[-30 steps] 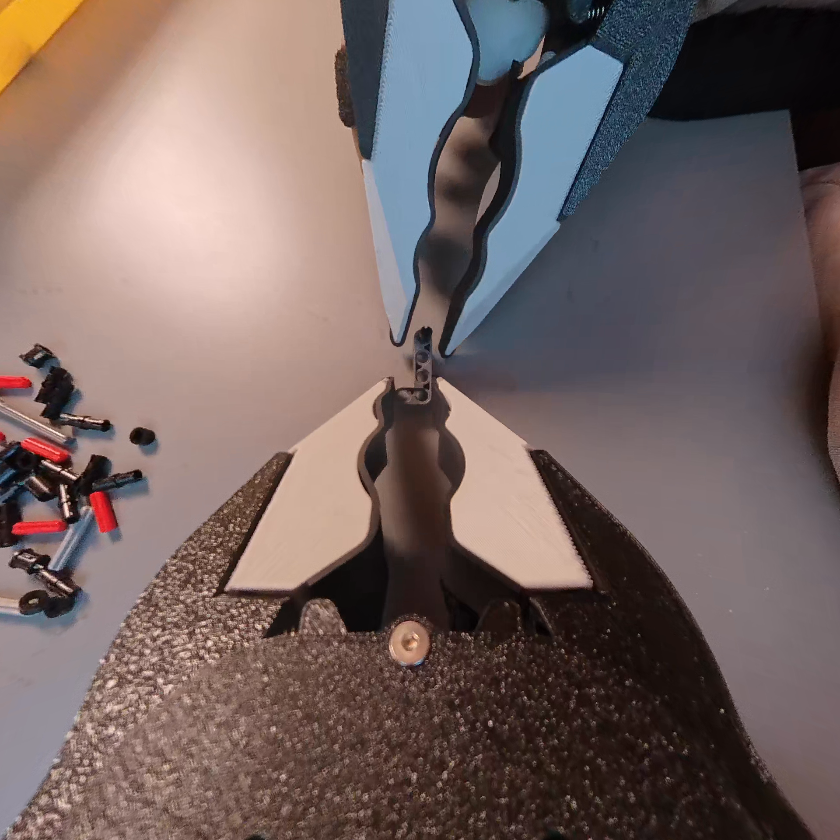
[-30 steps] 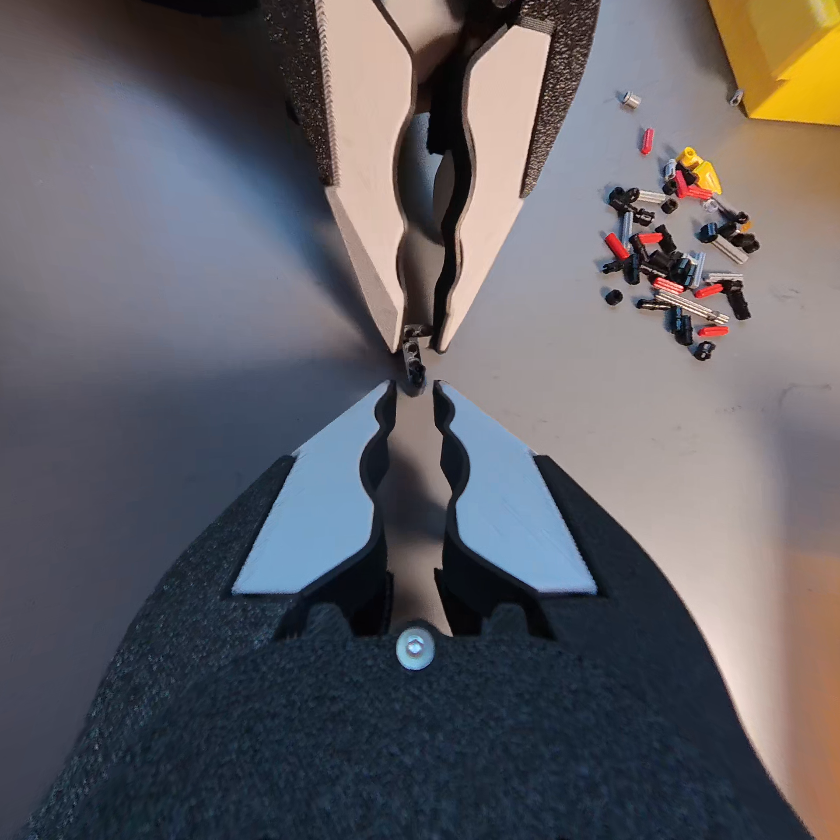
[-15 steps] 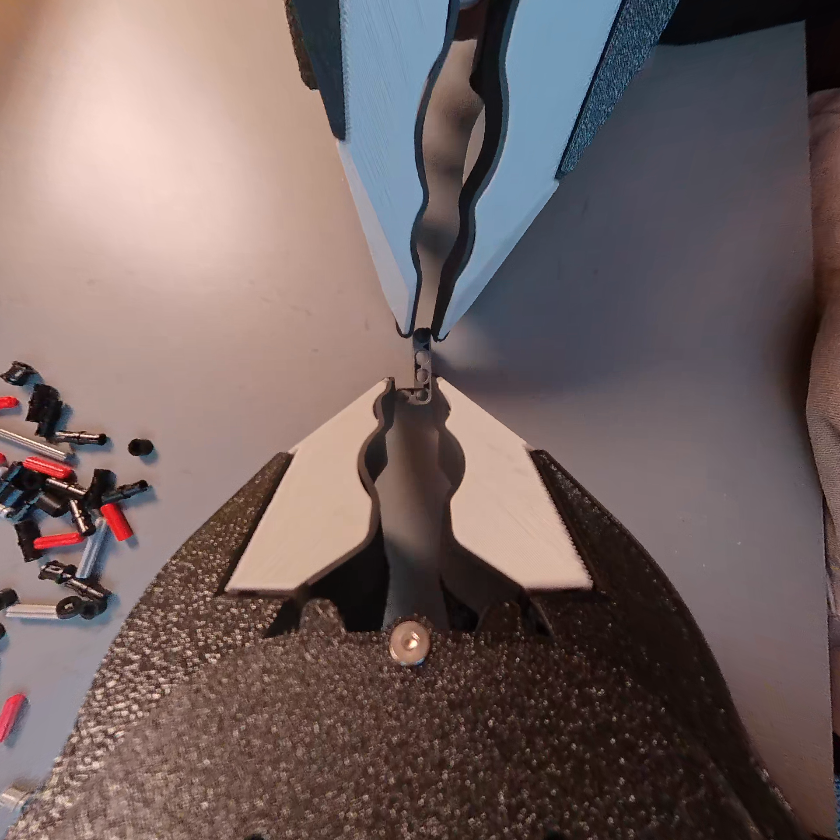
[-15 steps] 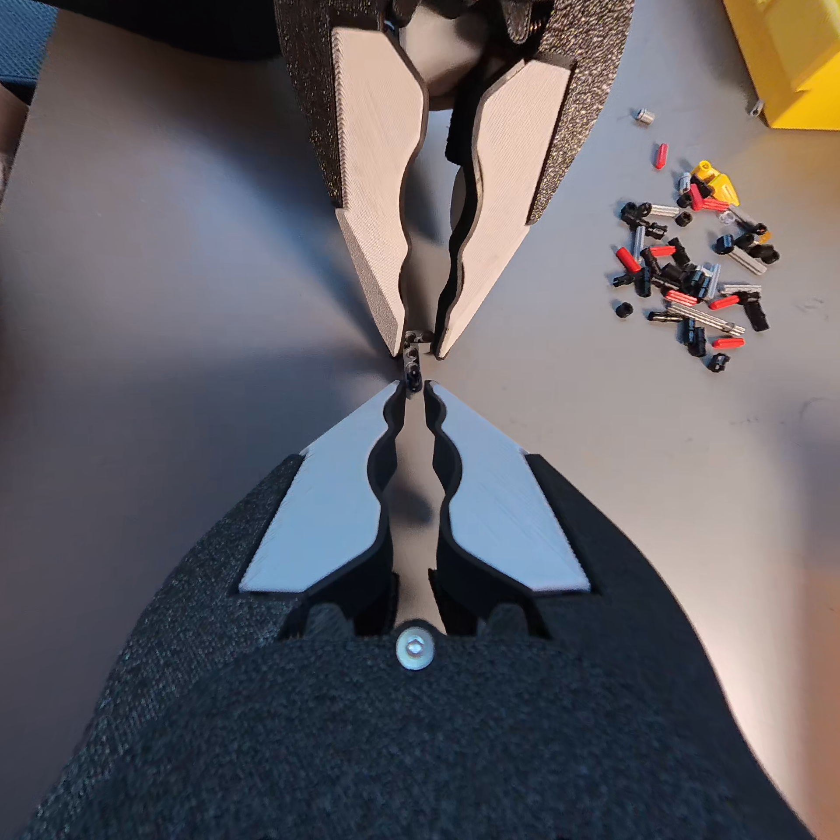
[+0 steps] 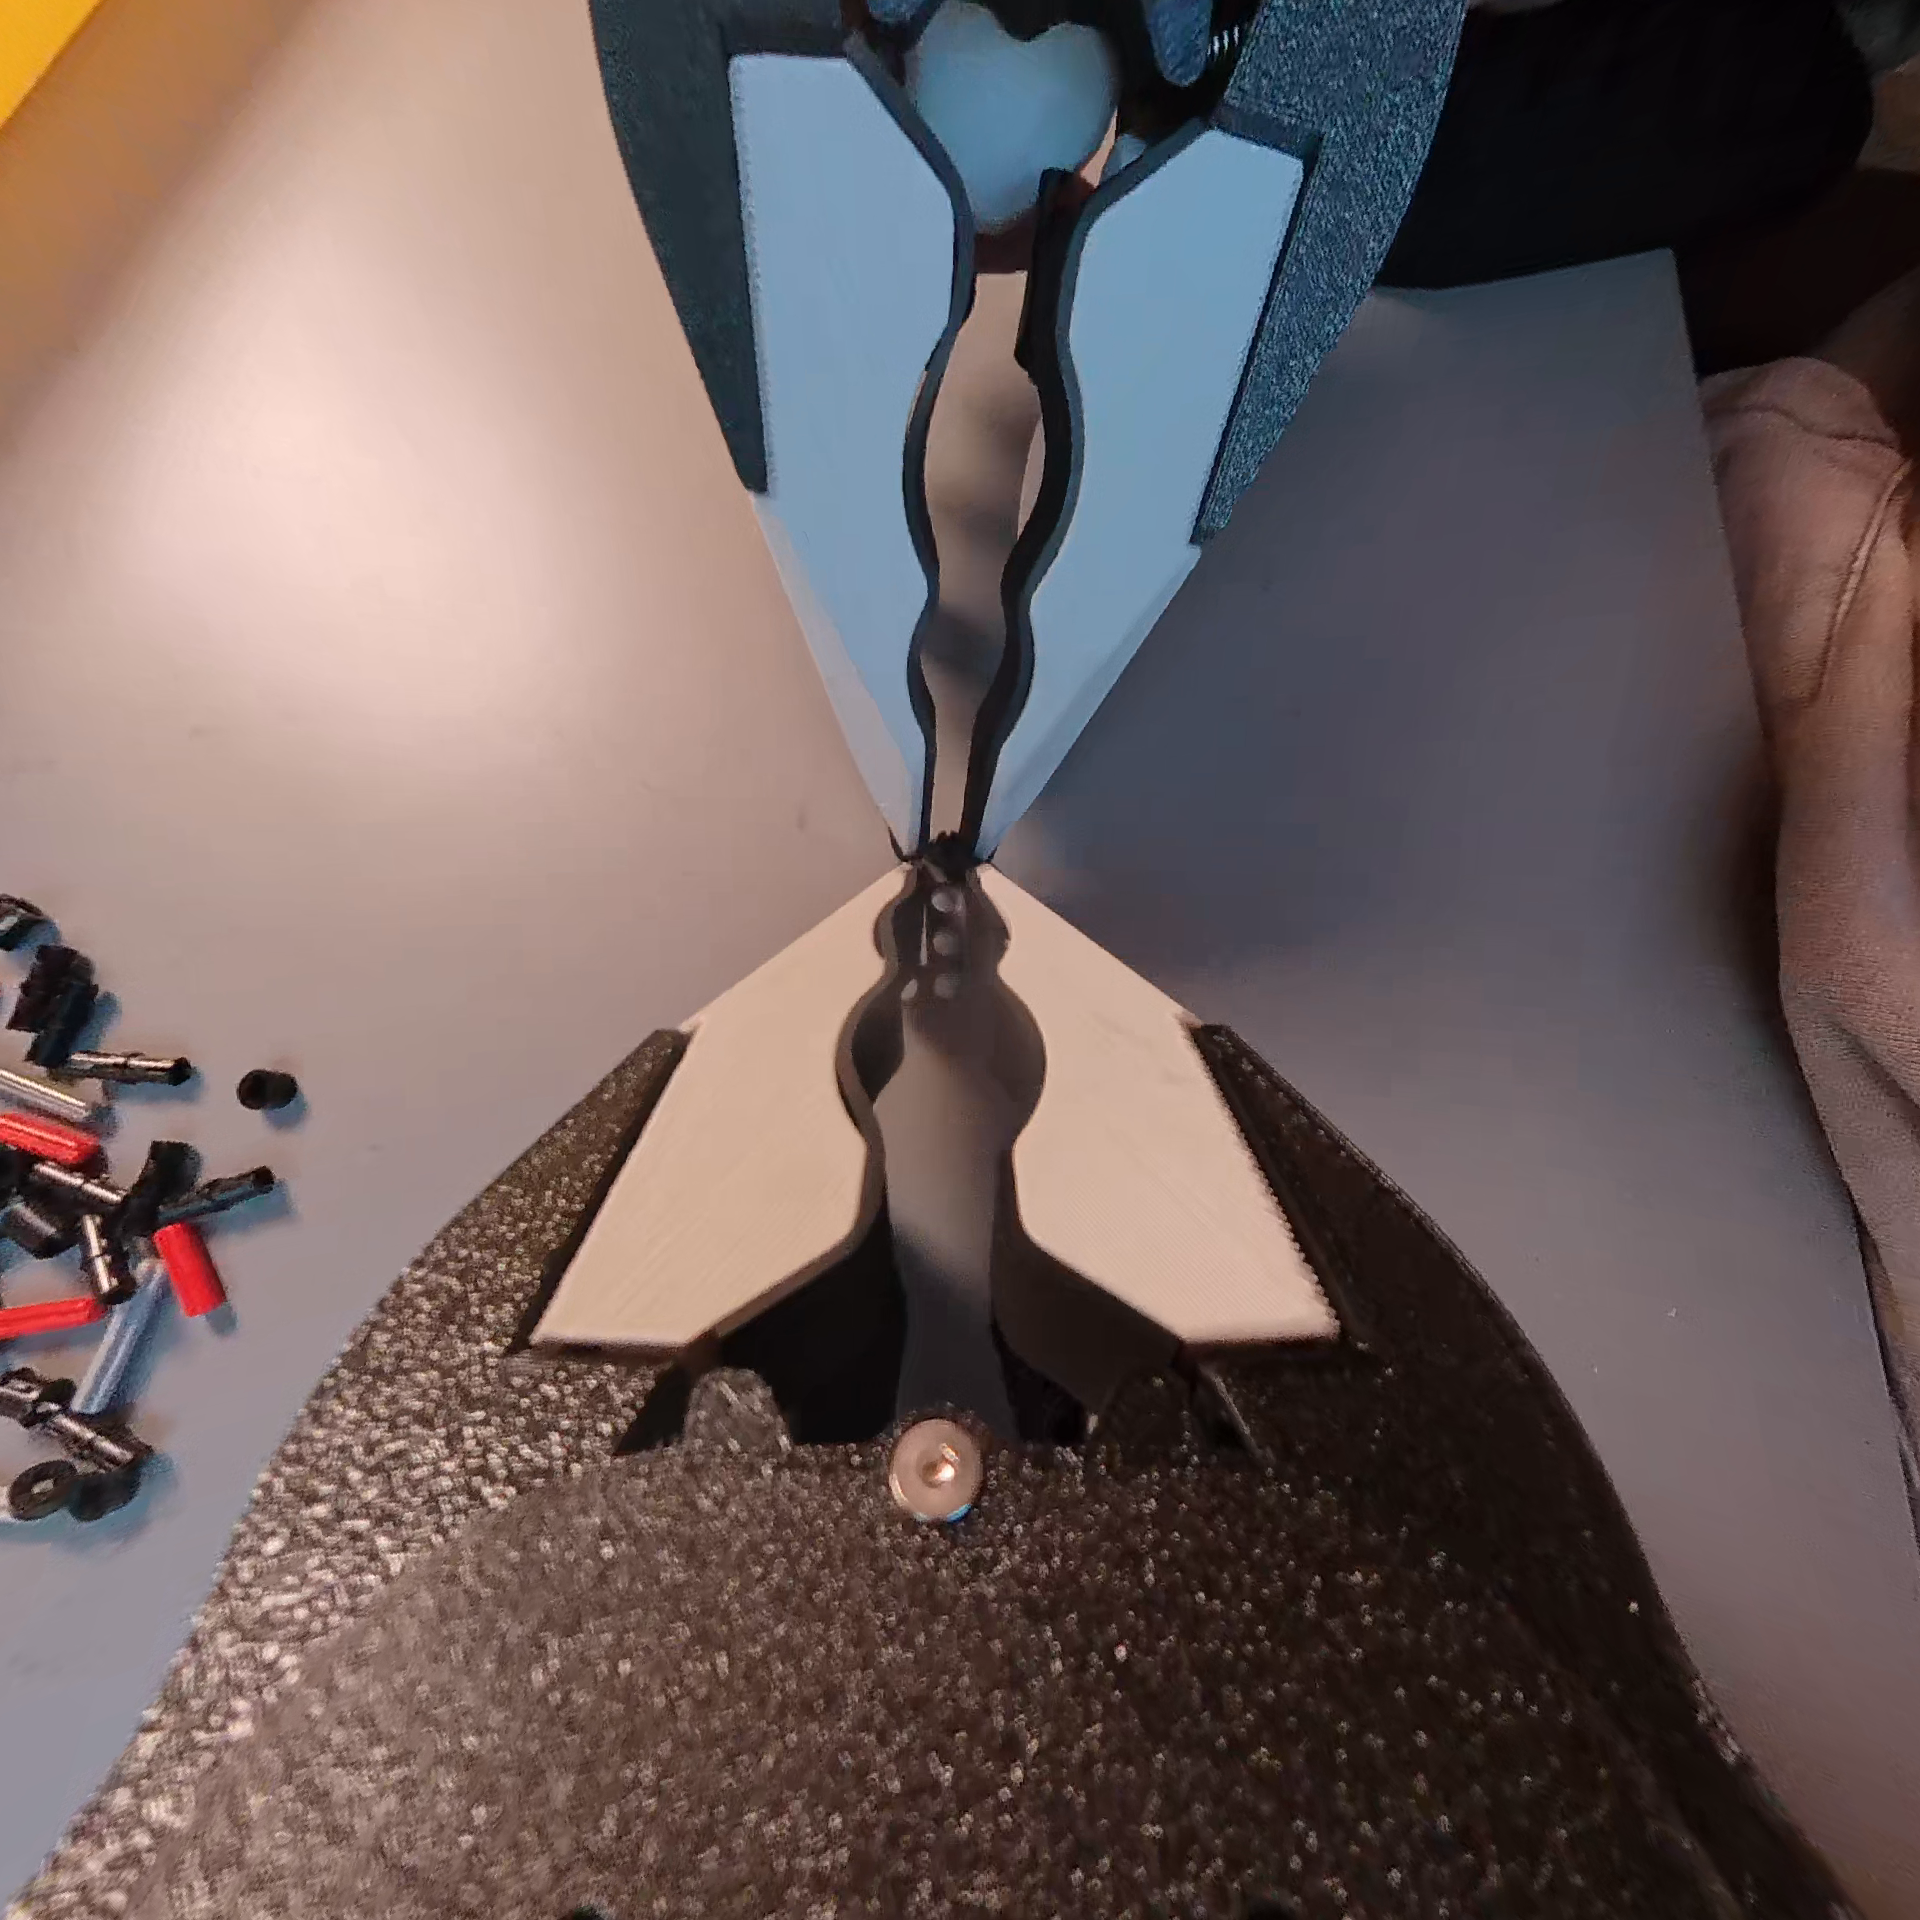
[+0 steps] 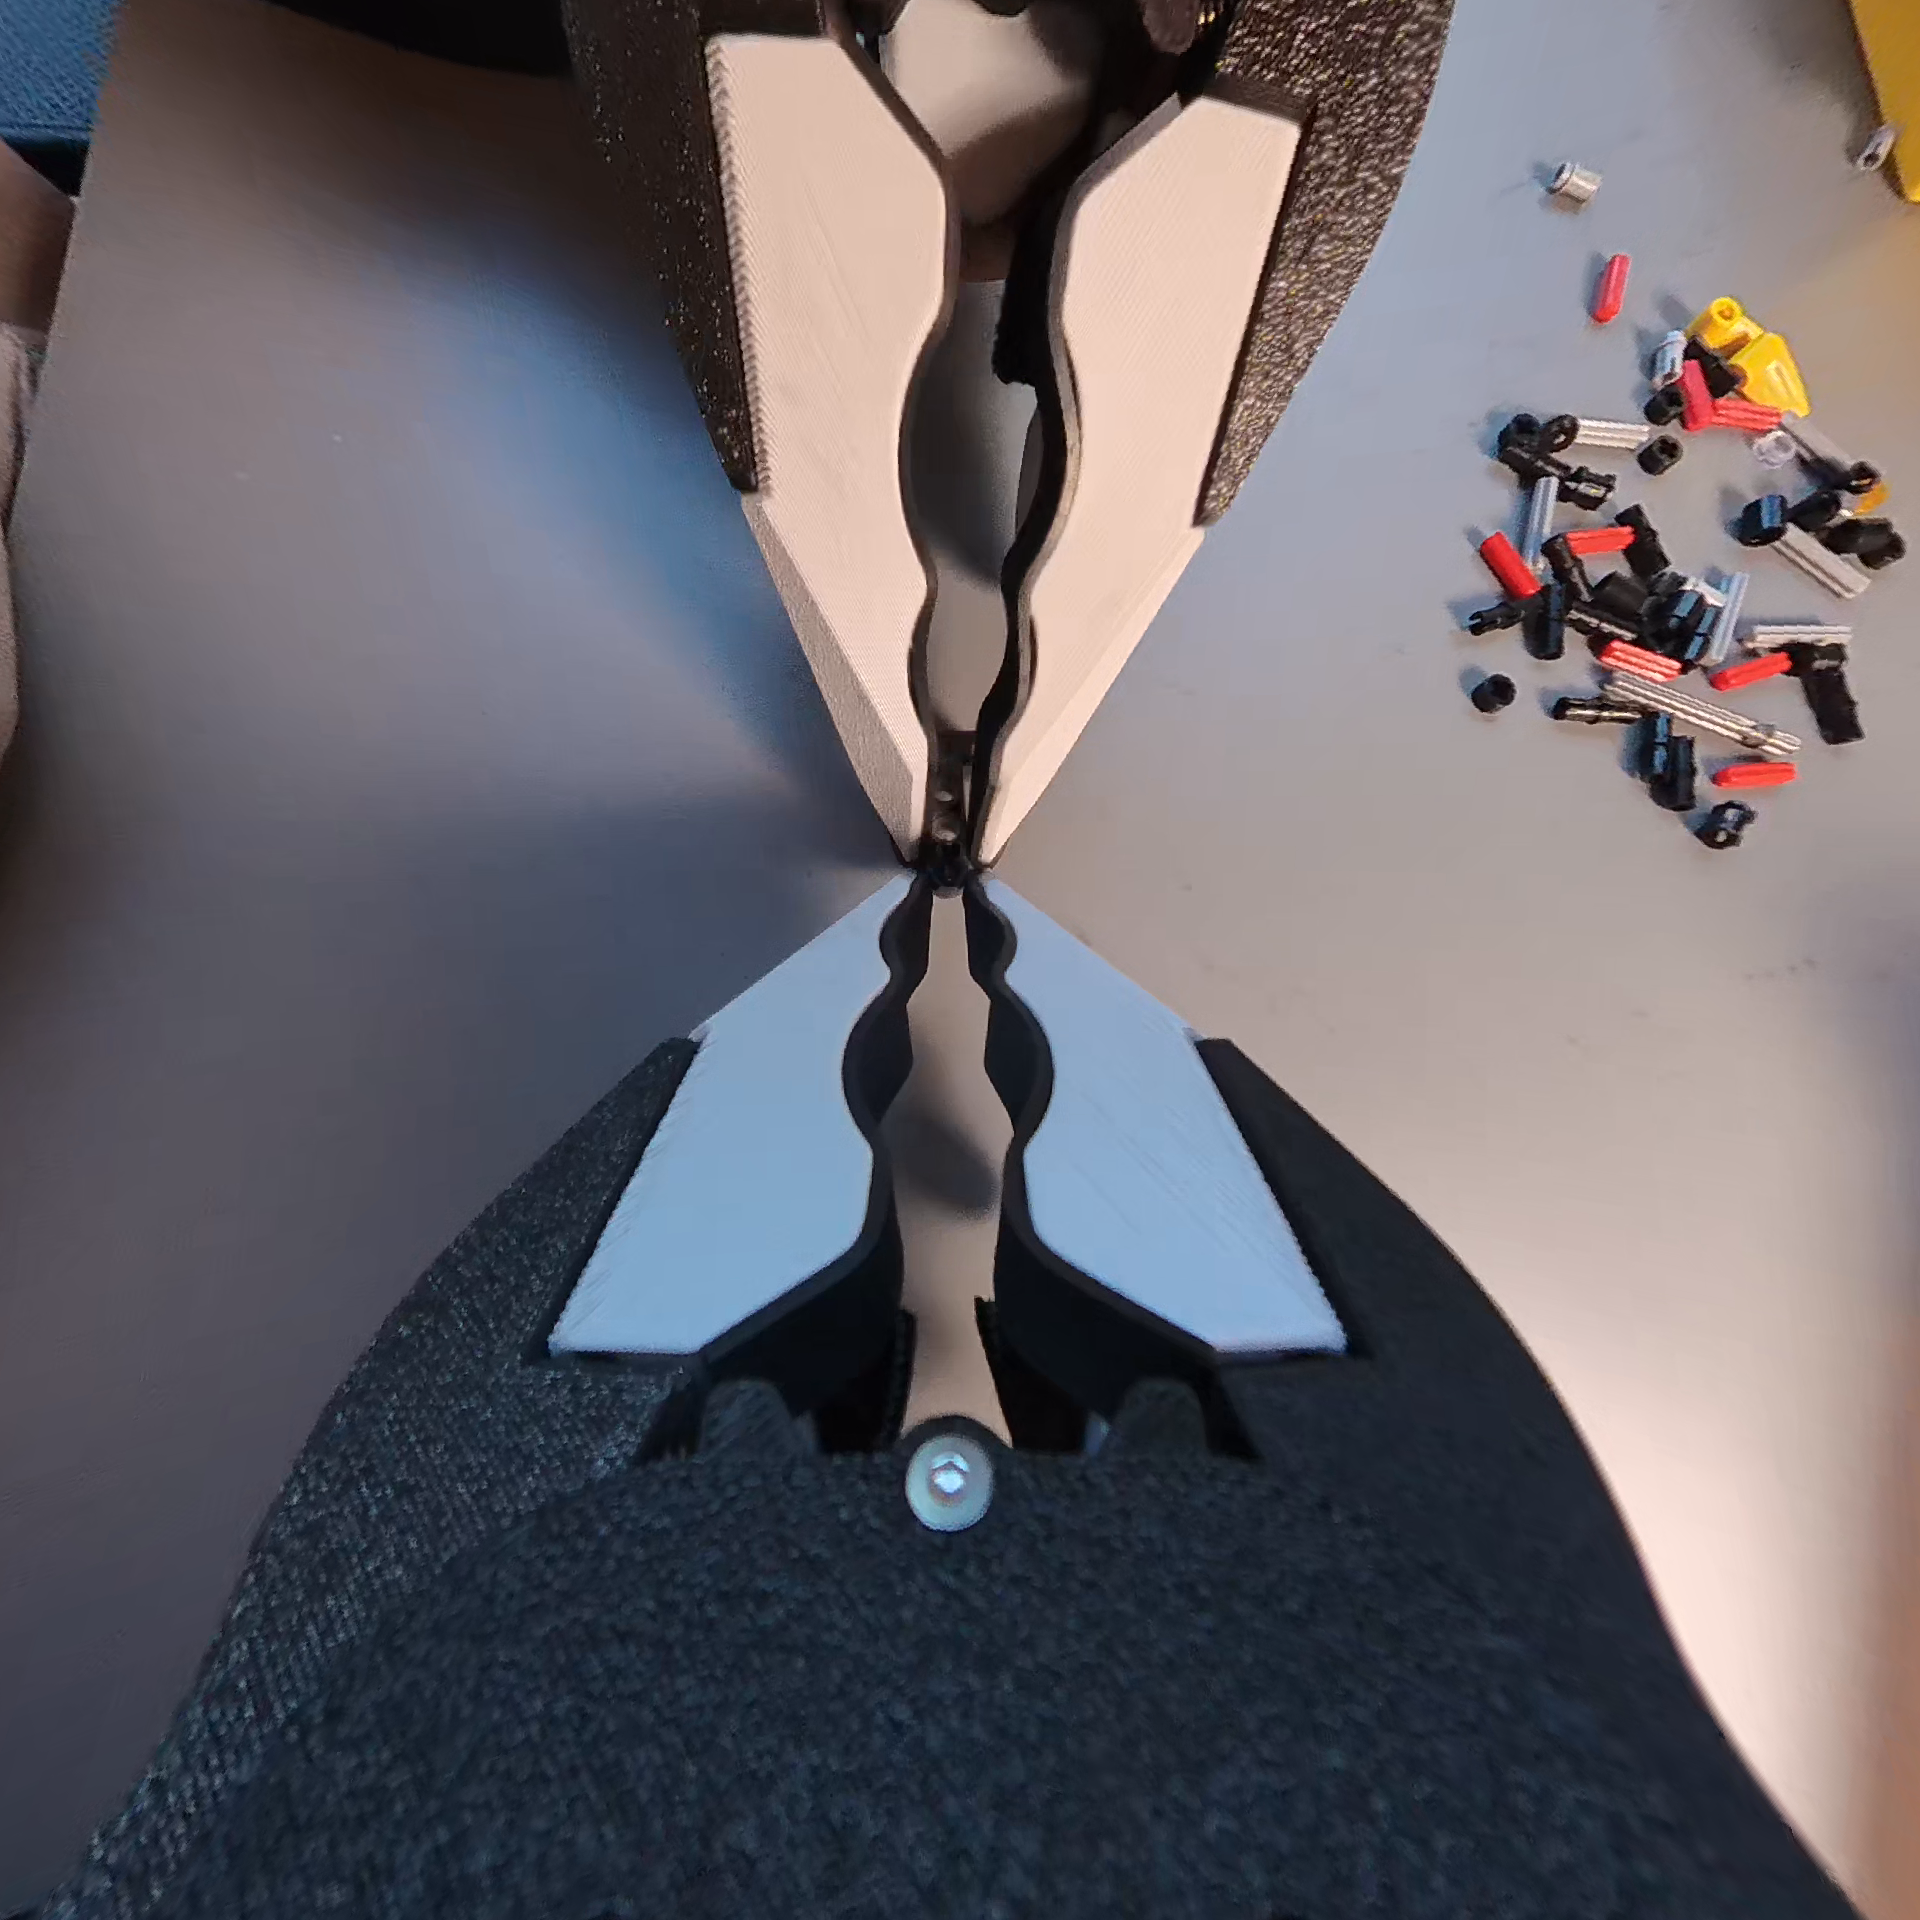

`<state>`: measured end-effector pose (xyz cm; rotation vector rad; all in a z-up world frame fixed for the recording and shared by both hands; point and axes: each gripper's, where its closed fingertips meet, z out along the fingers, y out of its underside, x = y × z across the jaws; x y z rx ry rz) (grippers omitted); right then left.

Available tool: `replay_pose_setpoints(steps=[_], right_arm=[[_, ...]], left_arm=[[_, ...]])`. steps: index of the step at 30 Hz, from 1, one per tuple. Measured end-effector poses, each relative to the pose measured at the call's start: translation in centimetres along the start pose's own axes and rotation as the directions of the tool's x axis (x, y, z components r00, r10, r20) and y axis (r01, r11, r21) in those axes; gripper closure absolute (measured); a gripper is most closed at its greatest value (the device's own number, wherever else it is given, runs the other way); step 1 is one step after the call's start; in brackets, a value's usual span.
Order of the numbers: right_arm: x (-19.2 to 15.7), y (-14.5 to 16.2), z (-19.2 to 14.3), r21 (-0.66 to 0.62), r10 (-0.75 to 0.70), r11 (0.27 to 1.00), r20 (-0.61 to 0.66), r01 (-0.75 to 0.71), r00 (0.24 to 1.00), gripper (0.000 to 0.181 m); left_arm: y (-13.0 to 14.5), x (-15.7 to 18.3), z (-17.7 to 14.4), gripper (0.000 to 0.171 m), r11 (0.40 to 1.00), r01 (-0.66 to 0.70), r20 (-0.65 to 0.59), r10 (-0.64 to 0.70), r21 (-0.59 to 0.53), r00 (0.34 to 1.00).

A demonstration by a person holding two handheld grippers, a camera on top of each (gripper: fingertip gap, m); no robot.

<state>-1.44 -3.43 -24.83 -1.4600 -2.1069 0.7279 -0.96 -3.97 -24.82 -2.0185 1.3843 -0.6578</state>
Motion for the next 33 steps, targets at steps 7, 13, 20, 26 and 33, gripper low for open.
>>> replay_pose_setpoints(steps=[7, 13, 20, 26, 33], right_arm=[[-0.11, -0.03, 0.06, 0.003, 0.006, 1.000, 0.004, -0.006, 1.000, 0.177], [-0.31, 0.21, -0.13, 0.008, 0.020, 1.000, 0.019, -0.020, 1.000, 0.178], [-0.54, 0.10, -0.46, 0.011, -0.014, 1.000, -0.010, 0.014, 1.000, 0.175], [-0.60, 0.33, -0.69, -0.012, -0.015, 1.000, 0.002, 0.015, 1.000, 0.176], [-0.73, 0.45, -0.73, -0.073, -0.006, 0.997, 0.004, 0.006, 1.000, 0.178]], left_arm=[[0.14, 0.11, 0.00, 0.165, 1.000, 0.000, -0.005, -0.001, -0.020, 1.000], [0.28, 0.31, 0.23, 0.165, 0.999, -0.013, 0.001, 0.013, -0.035, 1.000], [0.13, 0.60, 0.47, 0.165, 0.991, -0.022, -0.020, 0.020, -0.132, 1.000], [-0.09, 0.66, 0.72, 0.165, 0.984, -0.036, -0.038, 0.030, -0.175, 0.999], [-0.12, 0.72, 0.81, 0.165, 0.961, -0.047, -0.080, 0.026, -0.273, 0.996]])
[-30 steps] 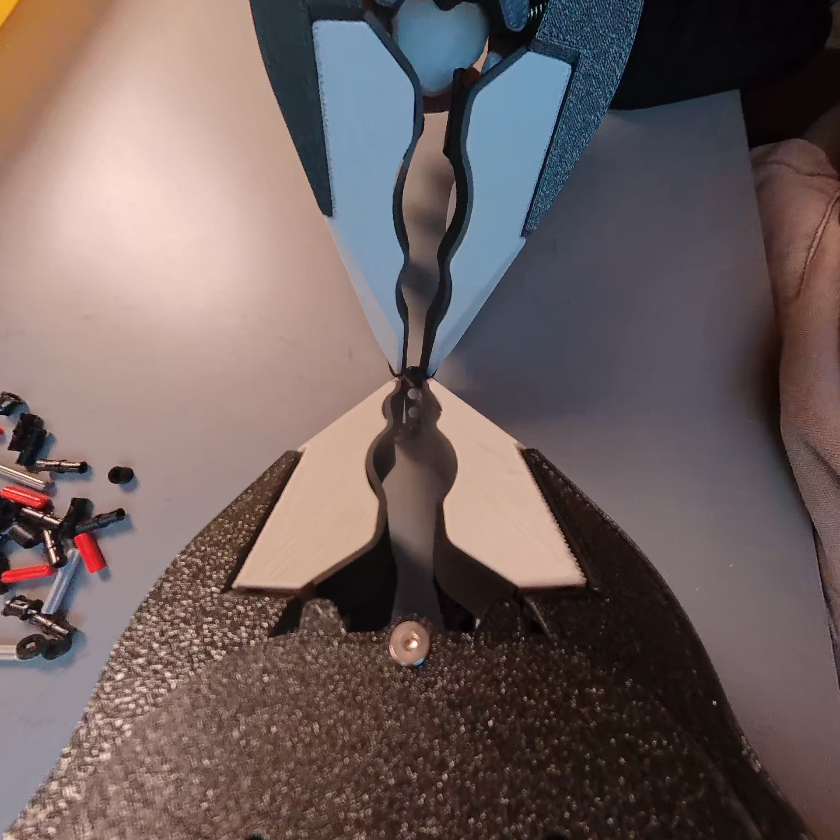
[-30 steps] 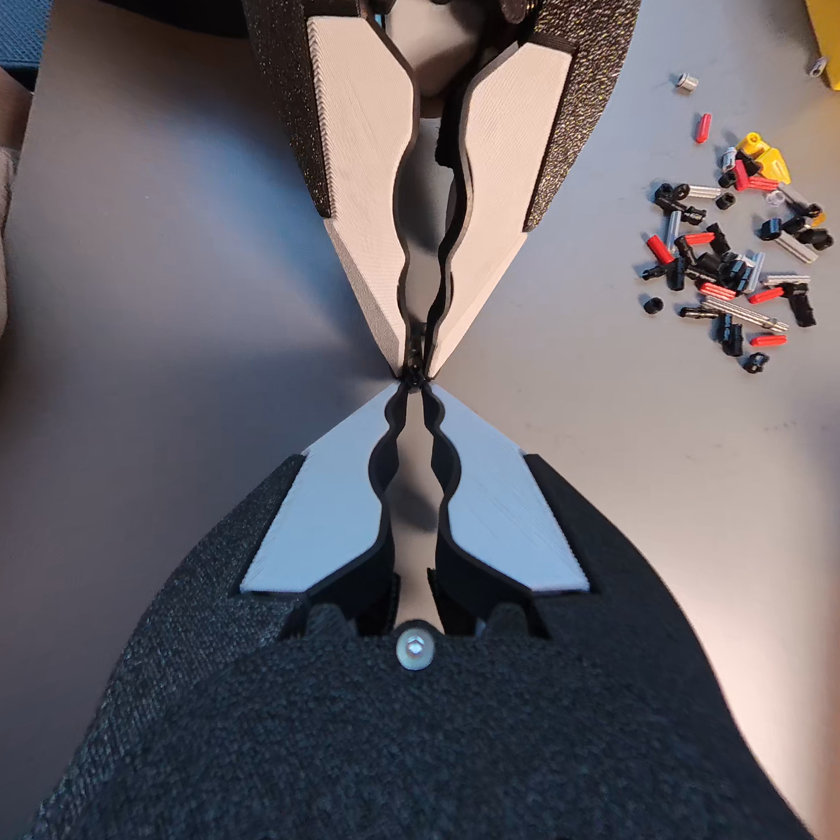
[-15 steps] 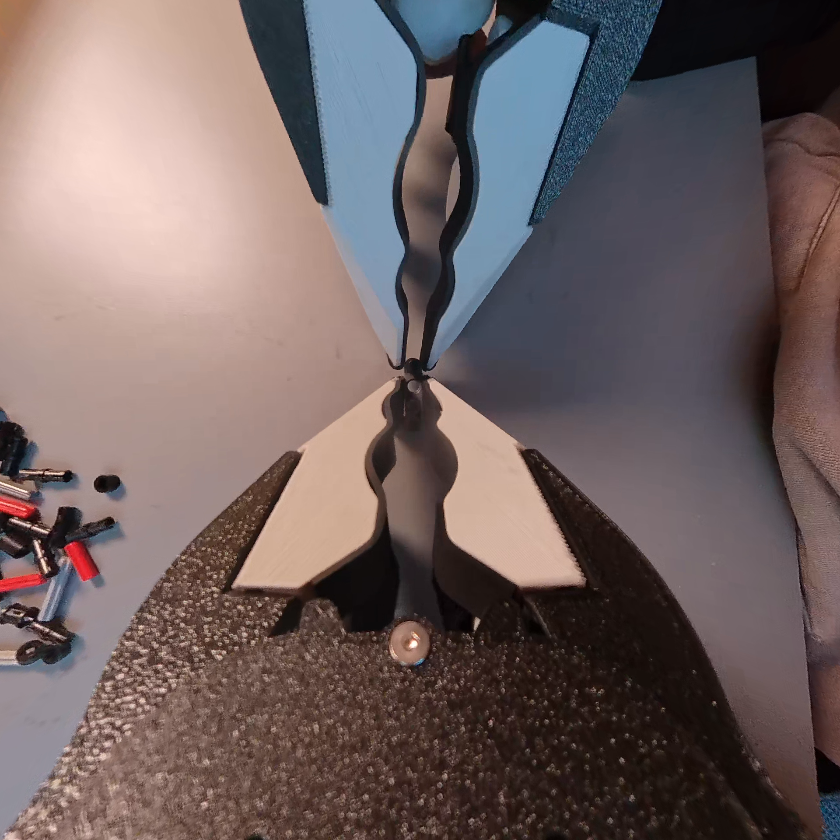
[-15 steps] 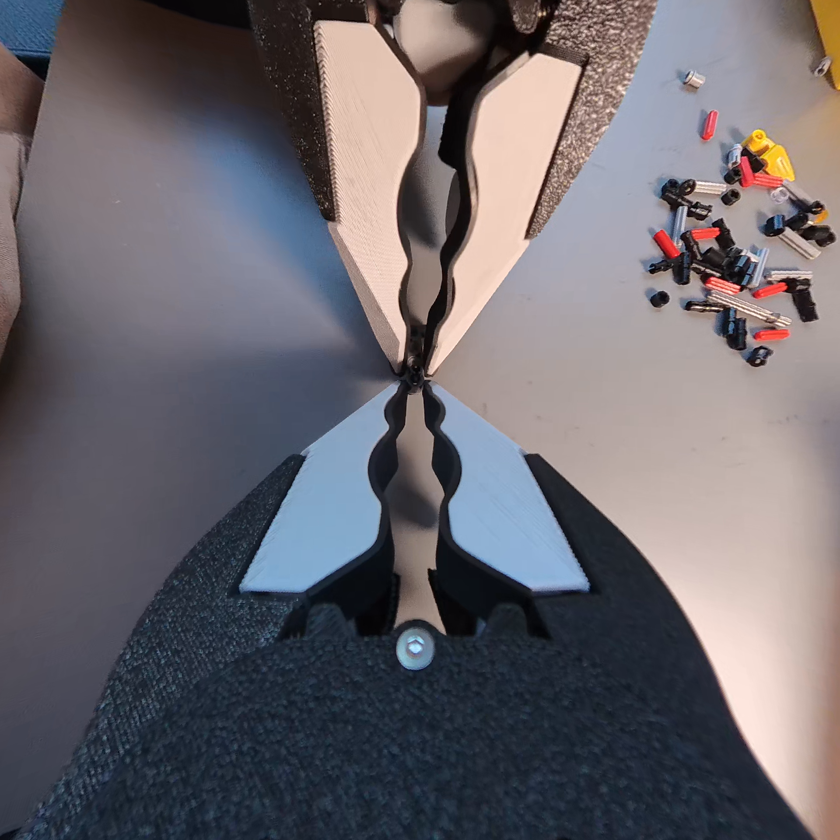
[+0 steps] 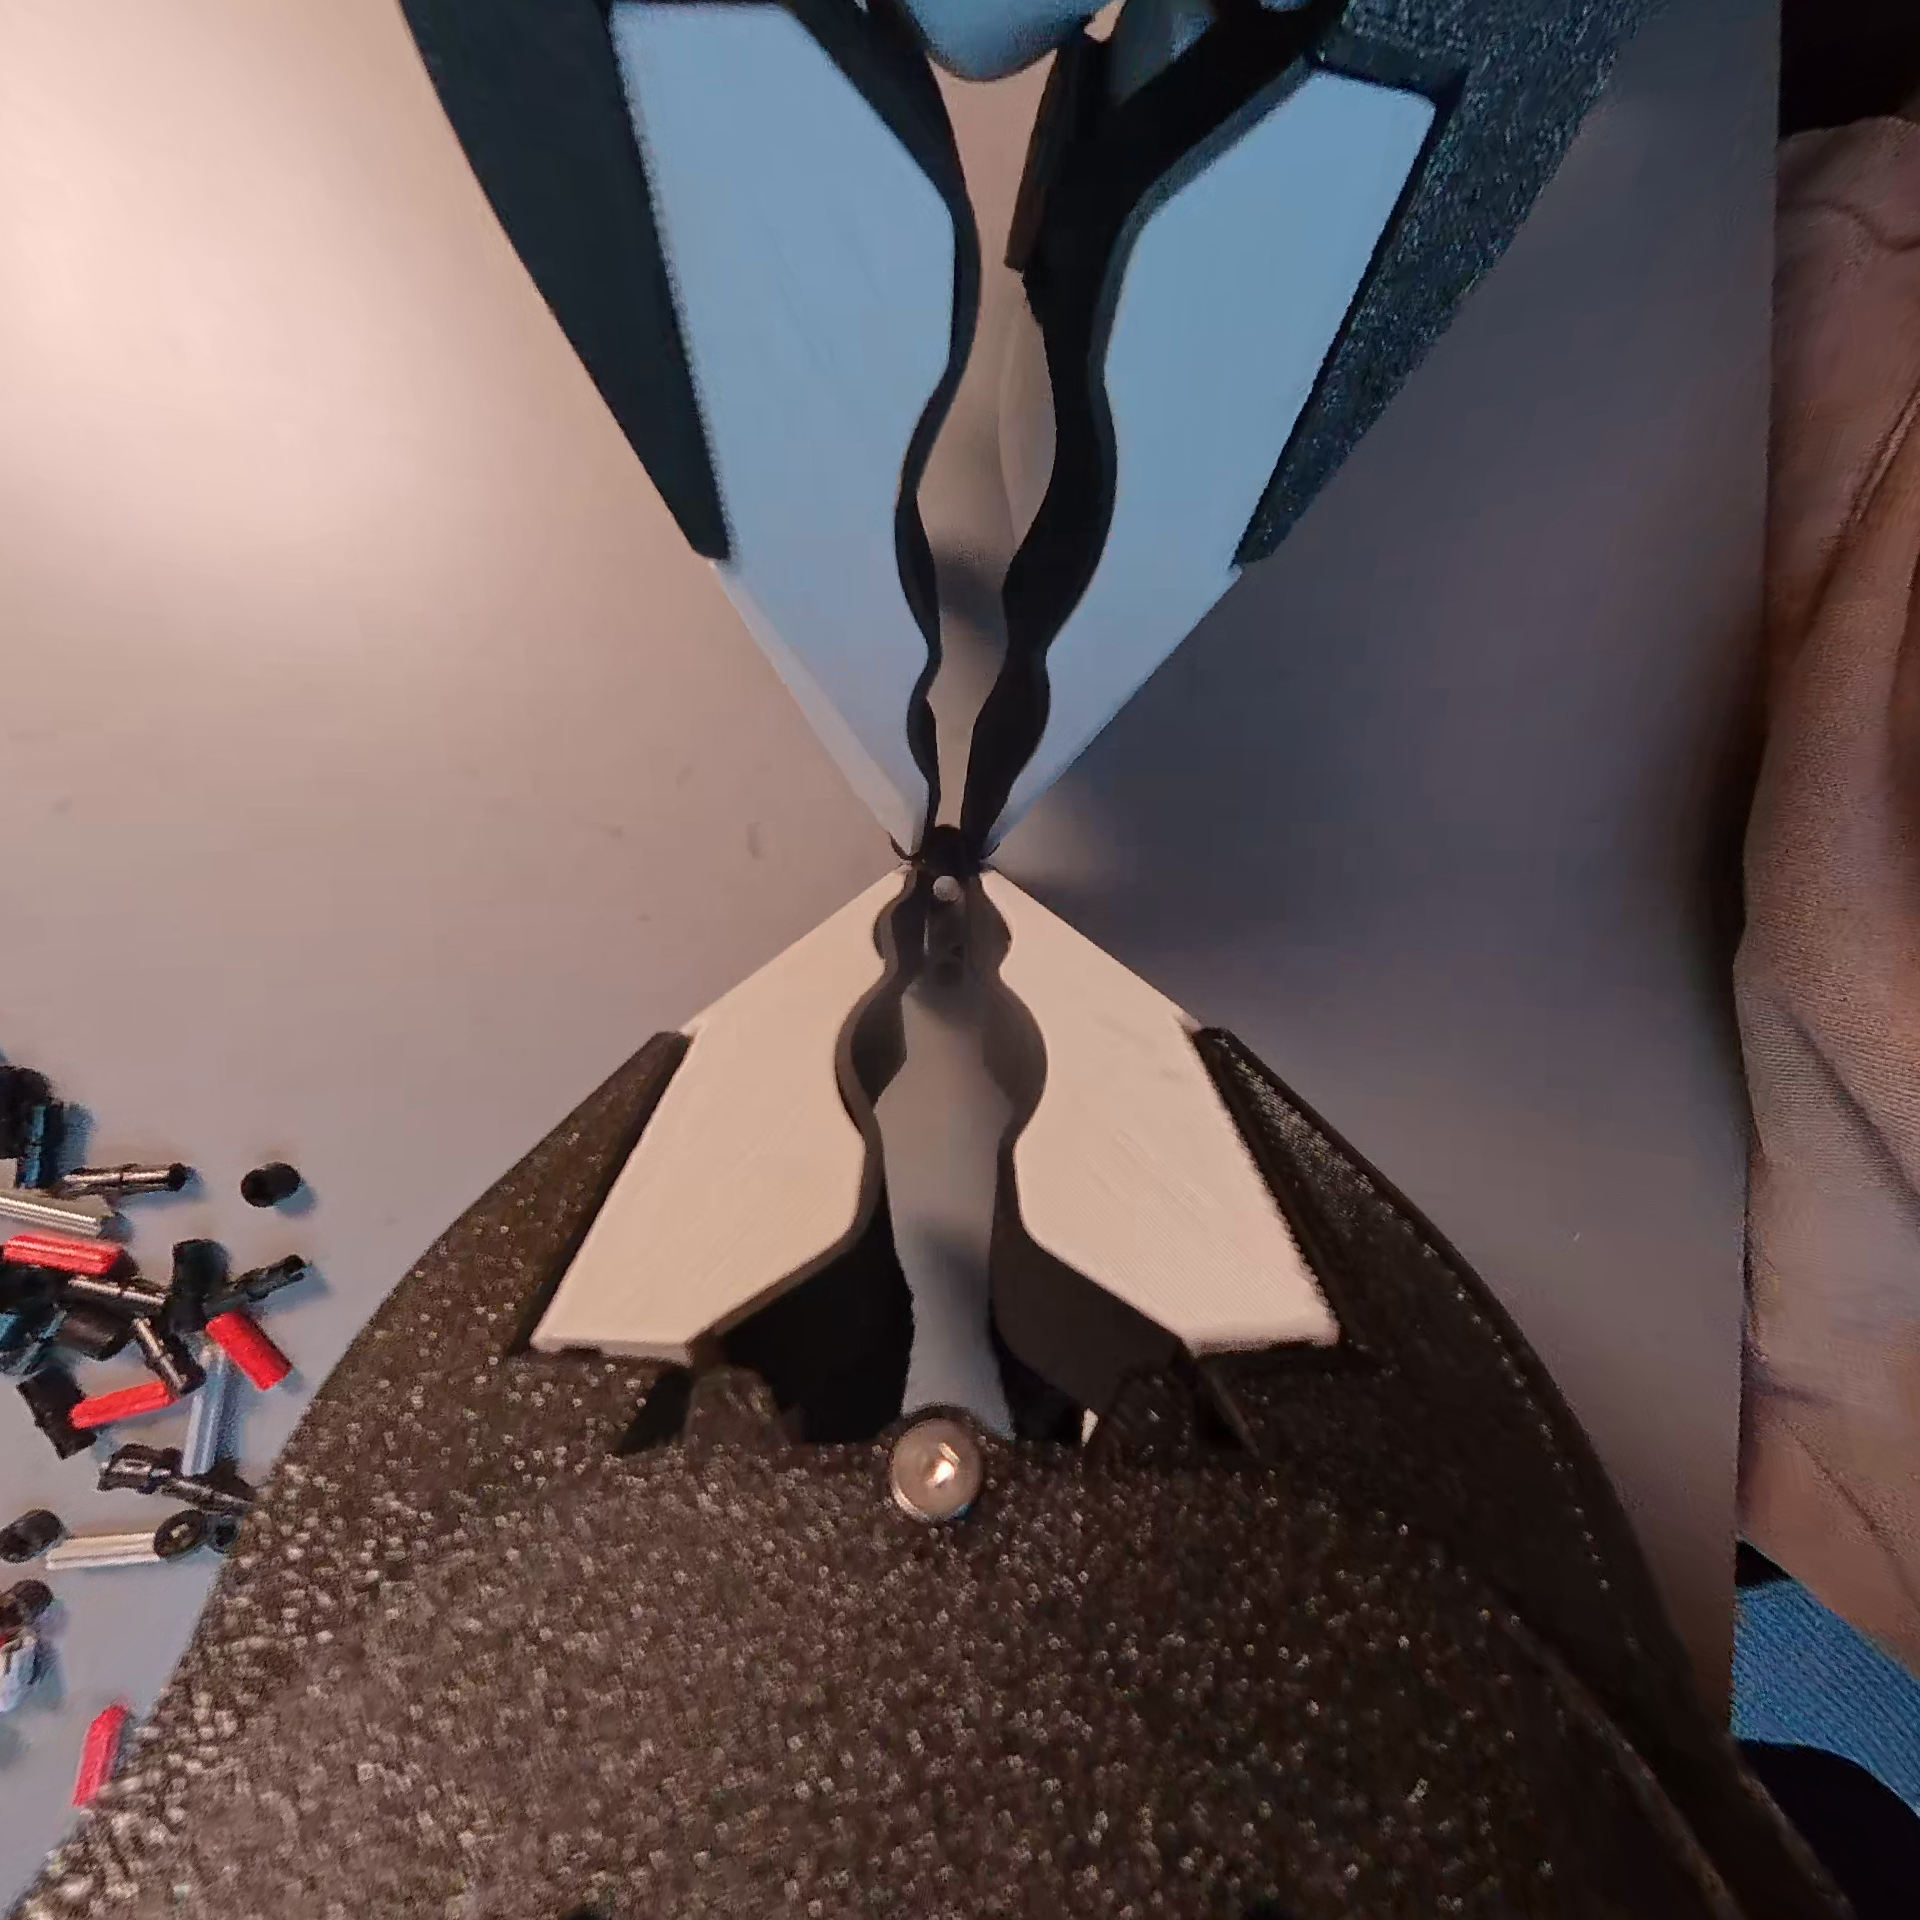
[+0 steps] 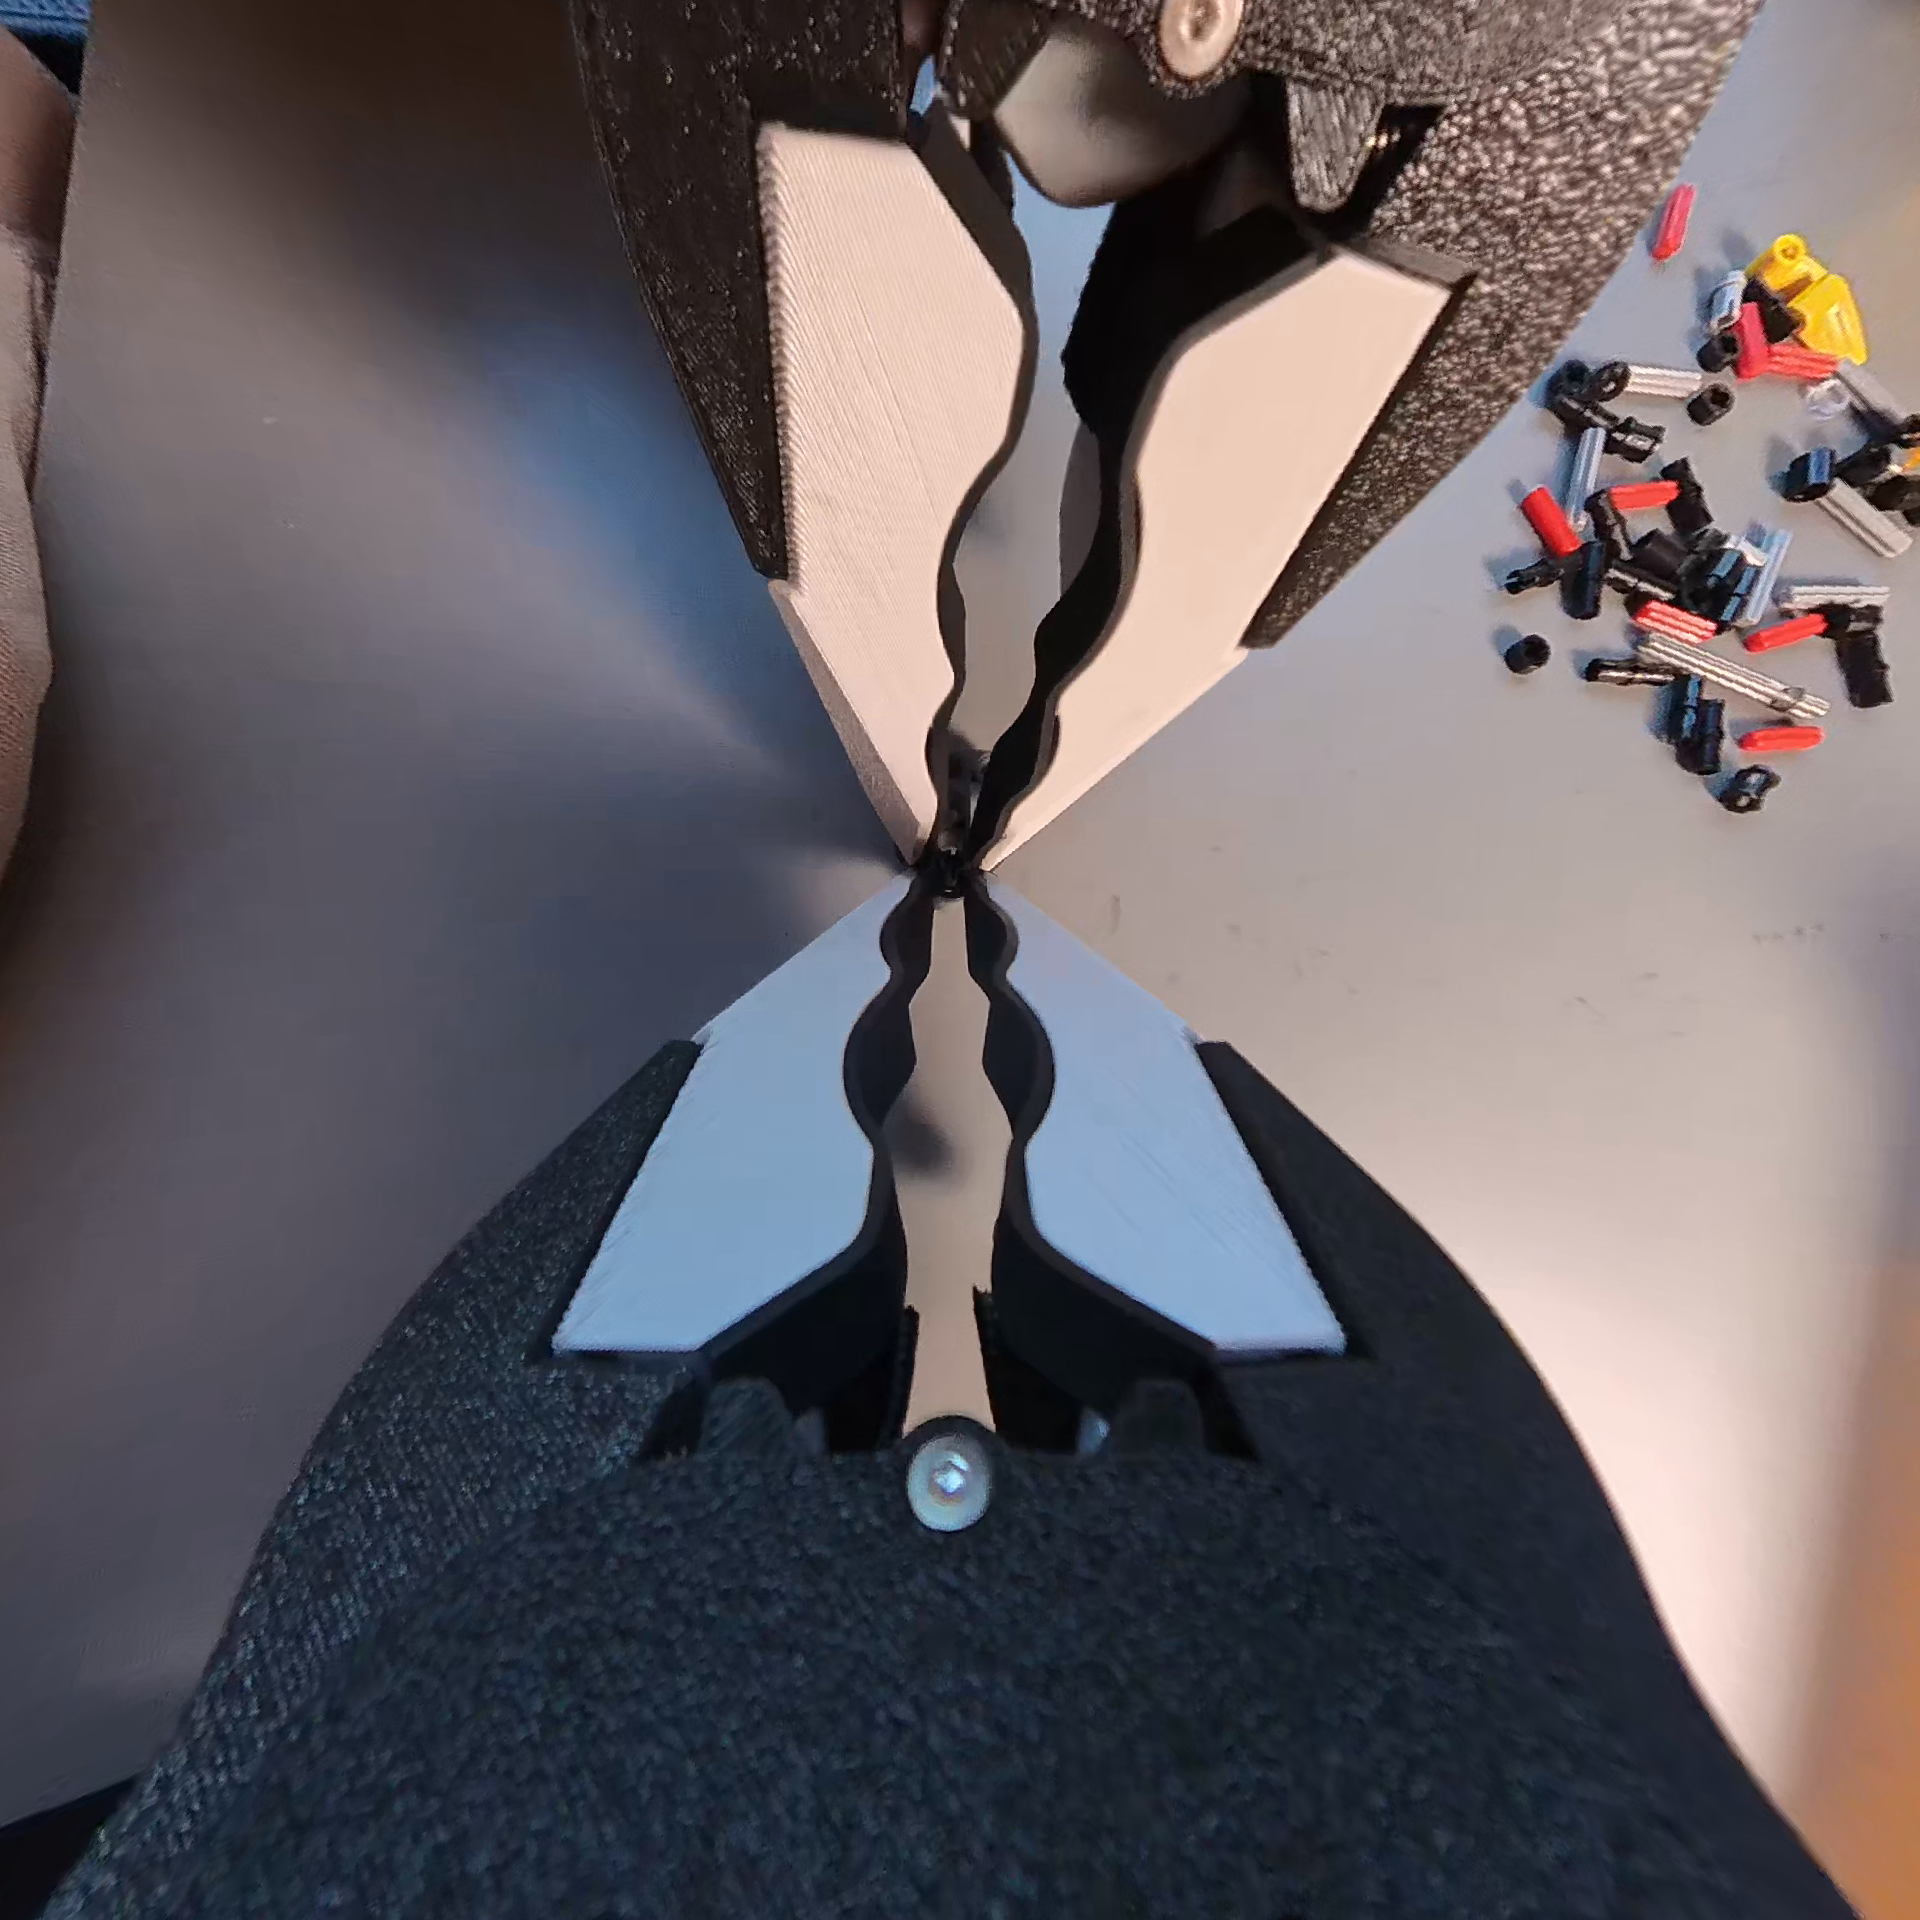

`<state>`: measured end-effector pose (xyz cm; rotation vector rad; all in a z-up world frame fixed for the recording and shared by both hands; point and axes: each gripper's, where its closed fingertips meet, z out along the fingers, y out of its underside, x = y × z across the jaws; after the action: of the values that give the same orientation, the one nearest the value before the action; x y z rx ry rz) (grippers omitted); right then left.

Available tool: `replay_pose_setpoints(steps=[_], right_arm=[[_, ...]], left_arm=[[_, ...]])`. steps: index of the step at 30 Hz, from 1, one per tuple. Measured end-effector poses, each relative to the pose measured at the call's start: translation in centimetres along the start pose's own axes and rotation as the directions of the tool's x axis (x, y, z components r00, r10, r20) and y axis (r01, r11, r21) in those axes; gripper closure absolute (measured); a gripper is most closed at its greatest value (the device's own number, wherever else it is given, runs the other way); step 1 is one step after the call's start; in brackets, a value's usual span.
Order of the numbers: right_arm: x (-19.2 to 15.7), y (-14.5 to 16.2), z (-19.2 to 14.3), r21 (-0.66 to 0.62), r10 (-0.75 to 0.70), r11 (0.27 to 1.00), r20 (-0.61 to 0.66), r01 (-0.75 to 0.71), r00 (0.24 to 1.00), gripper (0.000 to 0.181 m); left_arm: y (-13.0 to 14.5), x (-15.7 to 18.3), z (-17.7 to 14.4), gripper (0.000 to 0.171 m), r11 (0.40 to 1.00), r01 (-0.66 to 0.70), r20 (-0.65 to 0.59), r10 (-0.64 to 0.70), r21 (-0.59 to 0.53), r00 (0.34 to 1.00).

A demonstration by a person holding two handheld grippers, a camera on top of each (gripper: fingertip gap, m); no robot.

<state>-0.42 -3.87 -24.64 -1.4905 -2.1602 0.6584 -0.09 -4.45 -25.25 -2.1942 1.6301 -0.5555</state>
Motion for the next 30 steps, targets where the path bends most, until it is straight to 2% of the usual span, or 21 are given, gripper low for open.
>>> replay_pose_setpoints(steps=[6, 8, 11, 14, 19, 22, 25, 30], right_arm=[[-0.2, 0.5, 0.4, 0.047, 0.067, 0.997, 0.014, -0.068, 0.998, 0.180], [-0.2, 0.6, 0.4, 0.044, 0.048, 0.998, -0.013, -0.048, 0.999, 0.179], [-0.2, 0.6, 0.4, -0.008, -0.004, 1.000, -0.068, 0.003, 0.998, 0.179], [-0.1, 0.7, 0.4, -0.032, 0.006, 0.999, -0.054, -0.007, 0.999, 0.178], [0.0, 0.7, 0.2, 0.070, 0.148, 0.986, 0.015, -0.149, 0.989, 0.177], [0.1, 0.1, -0.7, 0.162, 0.140, 0.977, 0.003, -0.139, 0.990, 0.174], [0.1, -0.6, -1.4, 0.220, 0.150, 0.965, -0.003, -0.145, 0.989, 0.170], [-0.5, -0.7, -0.5, 0.210, 0.118, 0.971, 0.008, -0.117, 0.993, 0.178]], left_arm=[[-0.1, -0.1, 0.6, 0.166, 0.999, 0.017, -0.047, -0.019, -0.041, 0.999], [-0.1, -0.1, 0.6, 0.167, 0.998, 0.011, -0.054, -0.013, -0.056, 0.998], [0.0, -0.1, 0.6, 0.166, 0.997, 0.009, -0.042, -0.012, -0.071, 0.999], [0.0, -0.1, 0.6, 0.165, 0.997, 0.041, -0.062, -0.045, -0.066, 0.997], [-0.3, 0.0, 0.5, 0.165, 0.990, 0.114, -0.083, -0.107, 0.078, 0.991], [-0.4, 0.1, 0.1, 0.165, 0.968, 0.167, -0.086, -0.153, 0.187, 0.985], [-0.3, 0.4, 0.0, 0.165, 0.953, 0.176, -0.077, -0.162, 0.248, 0.984], [-0.2, 0.7, 0.3, 0.165, 0.959, 0.152, -0.056, -0.142, 0.239, 0.988]])
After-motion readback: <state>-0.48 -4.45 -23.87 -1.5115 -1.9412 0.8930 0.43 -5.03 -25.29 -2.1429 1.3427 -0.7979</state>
